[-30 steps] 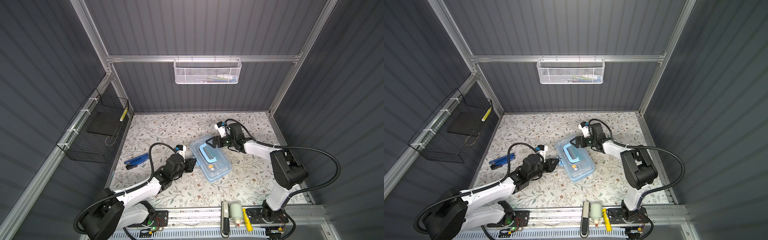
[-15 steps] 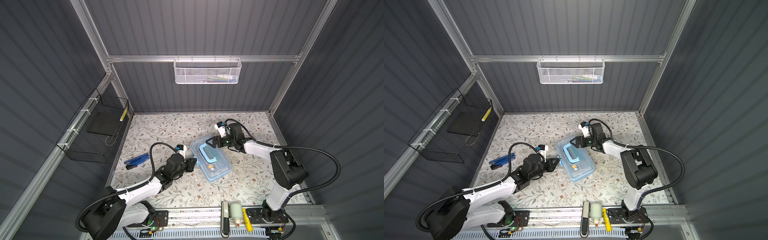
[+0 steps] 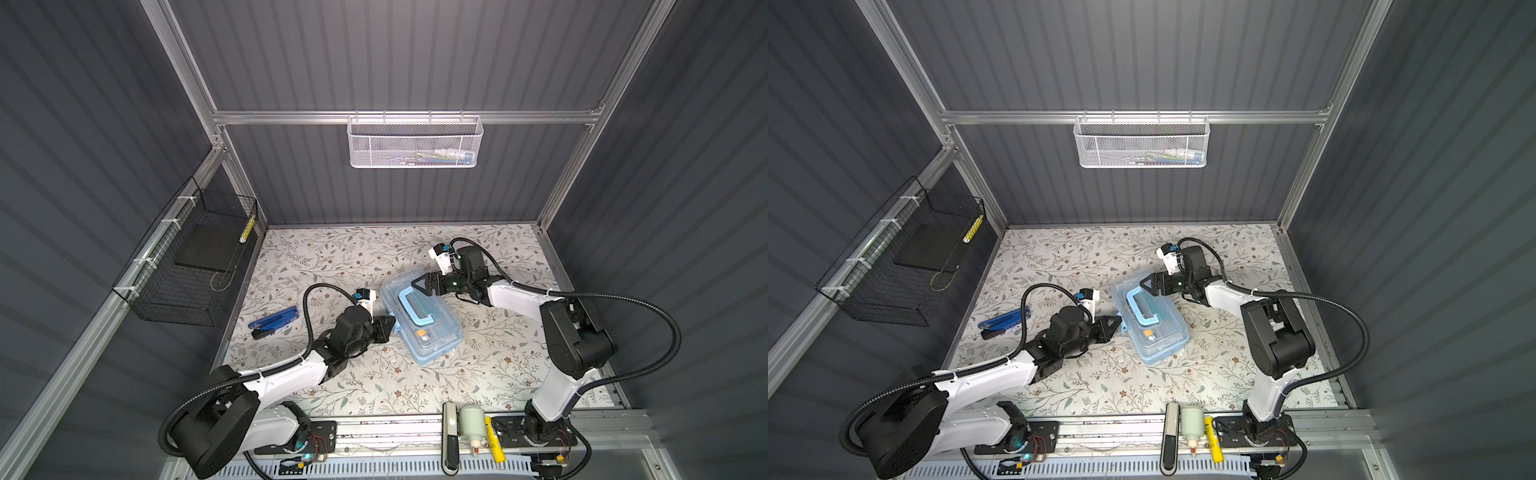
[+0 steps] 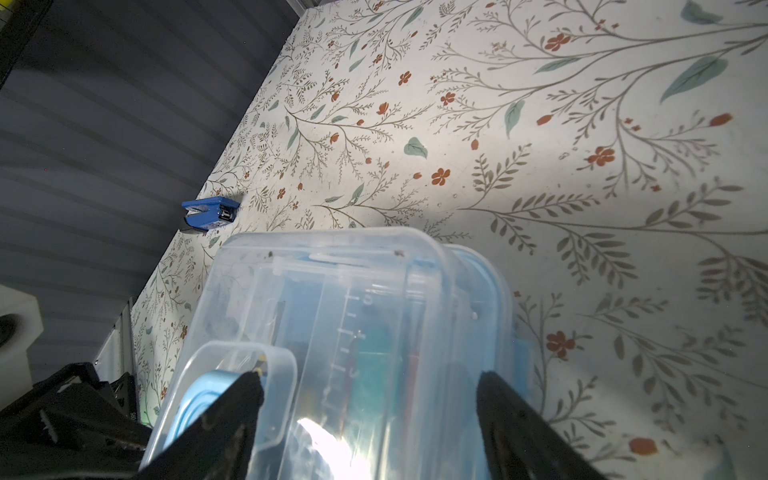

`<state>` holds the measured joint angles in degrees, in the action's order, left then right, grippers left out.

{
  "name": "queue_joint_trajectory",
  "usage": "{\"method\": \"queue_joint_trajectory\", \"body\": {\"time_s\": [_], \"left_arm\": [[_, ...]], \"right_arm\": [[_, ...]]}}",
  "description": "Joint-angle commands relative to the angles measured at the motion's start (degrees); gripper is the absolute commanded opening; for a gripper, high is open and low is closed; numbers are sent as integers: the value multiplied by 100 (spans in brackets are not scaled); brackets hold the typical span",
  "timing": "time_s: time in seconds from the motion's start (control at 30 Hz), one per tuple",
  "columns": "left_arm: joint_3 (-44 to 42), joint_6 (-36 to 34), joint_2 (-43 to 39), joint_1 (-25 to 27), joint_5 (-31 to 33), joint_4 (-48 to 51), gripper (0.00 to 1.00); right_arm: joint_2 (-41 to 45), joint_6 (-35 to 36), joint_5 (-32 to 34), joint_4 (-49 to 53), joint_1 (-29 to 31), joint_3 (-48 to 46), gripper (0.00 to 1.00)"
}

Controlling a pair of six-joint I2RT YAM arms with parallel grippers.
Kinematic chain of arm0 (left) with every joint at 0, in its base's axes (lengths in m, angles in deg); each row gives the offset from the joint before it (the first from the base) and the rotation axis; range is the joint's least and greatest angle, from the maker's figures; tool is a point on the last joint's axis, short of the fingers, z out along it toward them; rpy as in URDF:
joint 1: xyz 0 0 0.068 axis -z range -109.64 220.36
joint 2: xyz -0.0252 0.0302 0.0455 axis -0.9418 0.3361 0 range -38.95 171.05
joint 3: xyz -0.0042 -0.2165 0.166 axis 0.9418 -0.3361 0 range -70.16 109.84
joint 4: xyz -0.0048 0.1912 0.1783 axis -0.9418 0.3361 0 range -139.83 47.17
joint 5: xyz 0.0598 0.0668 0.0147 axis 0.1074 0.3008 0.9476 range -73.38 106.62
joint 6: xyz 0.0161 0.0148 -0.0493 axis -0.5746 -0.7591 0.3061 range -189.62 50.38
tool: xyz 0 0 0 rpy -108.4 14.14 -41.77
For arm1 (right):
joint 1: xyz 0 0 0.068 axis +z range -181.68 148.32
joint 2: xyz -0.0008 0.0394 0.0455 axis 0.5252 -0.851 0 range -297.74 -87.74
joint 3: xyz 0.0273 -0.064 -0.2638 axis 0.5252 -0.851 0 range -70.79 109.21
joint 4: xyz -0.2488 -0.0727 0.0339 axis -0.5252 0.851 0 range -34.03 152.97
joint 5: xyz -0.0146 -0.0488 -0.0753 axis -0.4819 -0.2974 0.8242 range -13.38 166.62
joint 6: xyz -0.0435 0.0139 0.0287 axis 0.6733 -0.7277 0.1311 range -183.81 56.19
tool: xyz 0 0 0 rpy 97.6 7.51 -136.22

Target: Pack the tool kit

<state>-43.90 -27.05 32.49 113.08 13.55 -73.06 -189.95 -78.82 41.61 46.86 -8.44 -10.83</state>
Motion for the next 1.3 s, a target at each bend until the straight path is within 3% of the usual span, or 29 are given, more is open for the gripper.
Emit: {"method": "queue_joint_trajectory", "body": {"time_s": [0.0,1.27], "left_arm": [[177,-144,113,23,-112,-79,17],[289,-163,651,25,-343,-363,16]], "right_arm": [[-401,-55,-151,918,145,-196,81],[-396,-55,-190,927,153,-200,80]]}}
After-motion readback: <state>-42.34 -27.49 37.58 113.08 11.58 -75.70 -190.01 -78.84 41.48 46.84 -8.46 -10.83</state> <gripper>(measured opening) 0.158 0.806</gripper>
